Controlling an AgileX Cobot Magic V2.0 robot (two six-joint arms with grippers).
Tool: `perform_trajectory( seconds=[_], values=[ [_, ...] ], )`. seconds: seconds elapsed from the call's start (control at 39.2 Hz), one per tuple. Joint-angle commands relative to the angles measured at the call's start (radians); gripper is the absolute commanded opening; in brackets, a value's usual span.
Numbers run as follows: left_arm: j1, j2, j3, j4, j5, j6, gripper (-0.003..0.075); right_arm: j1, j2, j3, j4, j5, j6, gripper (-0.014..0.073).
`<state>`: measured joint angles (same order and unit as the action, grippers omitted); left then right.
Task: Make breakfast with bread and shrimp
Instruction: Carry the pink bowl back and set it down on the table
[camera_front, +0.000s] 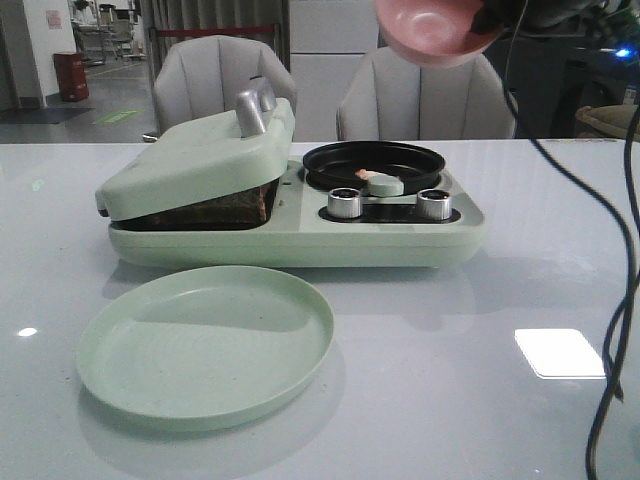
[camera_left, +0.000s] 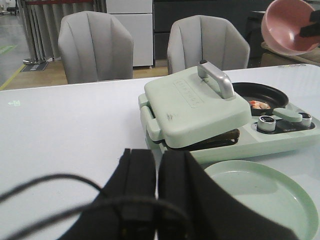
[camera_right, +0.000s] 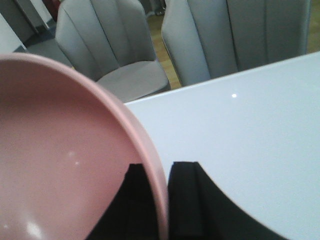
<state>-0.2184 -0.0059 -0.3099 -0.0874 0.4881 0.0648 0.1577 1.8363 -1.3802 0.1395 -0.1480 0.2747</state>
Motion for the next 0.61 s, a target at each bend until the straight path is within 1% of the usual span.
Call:
perform_trajectory(
  seconds=[0.0, 0.31, 0.41, 0.46, 0.59],
  values=[
    [0.003, -0.001, -0.024, -0.011, -0.086, -0.011, 0.0114, -0.040, -0.109, -0.047, -0.010, 0.098, 0.001, 0.0139],
    [0.003, -0.001, -0.024, -0.011, -0.086, -0.011, 0.0114, -0.156, -0.150, -0.047, -0.009, 0.506, 0.000, 0.0139],
    [0.003, -0.001, -0.024, -0.011, -0.086, -0.011, 0.0114, -0.190, -0.150, -0.047, -0.009, 0.608, -0.005, 0.0139],
    [0.003, -0.001, -0.024, -0.011, -0.086, -0.011, 0.0114, -0.202, -0.149, -0.047, -0.010, 0.644, -0.036, 0.0139],
    [0.003, -0.001, -0.024, -0.011, -0.086, -0.011, 0.0114, -0.213, -0.145, -0.047, -0.008, 0.727, -0.187, 0.0139]
  ],
)
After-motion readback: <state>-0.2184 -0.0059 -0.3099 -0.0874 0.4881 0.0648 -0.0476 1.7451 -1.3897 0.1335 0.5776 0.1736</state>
